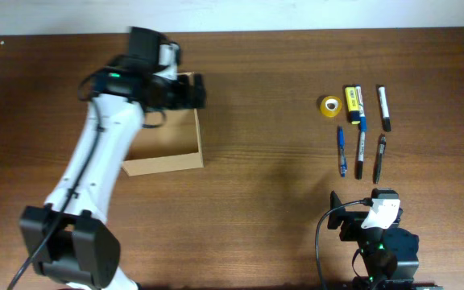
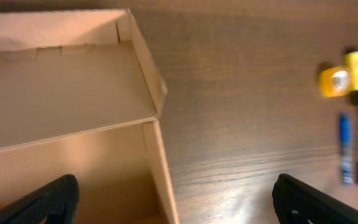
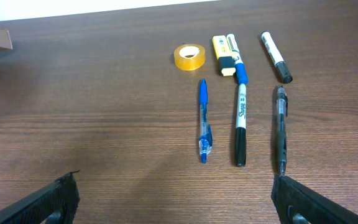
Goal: Pack container
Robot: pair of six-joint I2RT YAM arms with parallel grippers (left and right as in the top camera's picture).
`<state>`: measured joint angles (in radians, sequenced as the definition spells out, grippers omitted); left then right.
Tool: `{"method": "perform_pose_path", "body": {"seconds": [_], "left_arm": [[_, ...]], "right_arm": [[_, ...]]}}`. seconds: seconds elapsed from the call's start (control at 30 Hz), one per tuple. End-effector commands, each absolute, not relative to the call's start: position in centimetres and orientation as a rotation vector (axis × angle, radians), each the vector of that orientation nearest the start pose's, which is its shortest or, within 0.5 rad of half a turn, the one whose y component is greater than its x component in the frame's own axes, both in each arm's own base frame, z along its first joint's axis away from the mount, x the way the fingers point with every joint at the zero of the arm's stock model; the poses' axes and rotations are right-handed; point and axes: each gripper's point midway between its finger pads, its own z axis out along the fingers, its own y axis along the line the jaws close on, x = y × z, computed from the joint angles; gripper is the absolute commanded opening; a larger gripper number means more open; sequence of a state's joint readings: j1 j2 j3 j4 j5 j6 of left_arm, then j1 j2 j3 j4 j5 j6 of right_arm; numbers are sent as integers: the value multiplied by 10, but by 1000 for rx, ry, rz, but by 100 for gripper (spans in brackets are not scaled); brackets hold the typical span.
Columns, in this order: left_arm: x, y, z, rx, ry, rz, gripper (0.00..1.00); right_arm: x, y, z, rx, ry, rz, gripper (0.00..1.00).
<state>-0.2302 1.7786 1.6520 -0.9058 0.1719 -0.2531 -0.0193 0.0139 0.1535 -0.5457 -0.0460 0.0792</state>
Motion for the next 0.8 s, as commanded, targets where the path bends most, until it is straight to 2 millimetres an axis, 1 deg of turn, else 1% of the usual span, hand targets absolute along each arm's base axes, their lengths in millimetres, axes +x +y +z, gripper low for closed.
{"method": "perform_pose_path", "body": {"seconds": [0.0,0.07,0.17,0.27,0.43,0.47,0.5,0.53,0.57,0.63,0.73,0.77], "left_arm": [[432,-132,193,-125,2591,-87,100],[427,-135,190,-231,2587,-40,100],[420,-132,182,-341,2597,7,100],[420,-133,177,-350,2611,5,100],[425,-136,179,-350,2592,-15,100],[425,-135,179,-350,2593,-14,99],[425,-135,179,-352,2593,-12,94],[425,-135,177,-352,2598,-9,89],[425,-135,175,-352,2604,-4,82],[423,-134,167,-350,2626,12,81],[419,-132,149,-346,2684,58,81],[416,-131,133,-342,2730,96,81]], "right_arm": [[216,3,112,77,1975,89,99],[216,3,112,77,1975,90,99],[216,3,112,77,1975,89,99],[216,3,112,77,1975,89,99],[216,3,112,77,1975,89,99],[216,3,112,77,1975,89,99],[216,3,112,77,1975,89,99],[216,3,112,77,1975,89,99],[216,3,112,77,1975,89,99],[216,3,112,77,1975,89,99],[216,3,112,77,1975,89,99],[216,3,112,77,1975,89,99]]}}
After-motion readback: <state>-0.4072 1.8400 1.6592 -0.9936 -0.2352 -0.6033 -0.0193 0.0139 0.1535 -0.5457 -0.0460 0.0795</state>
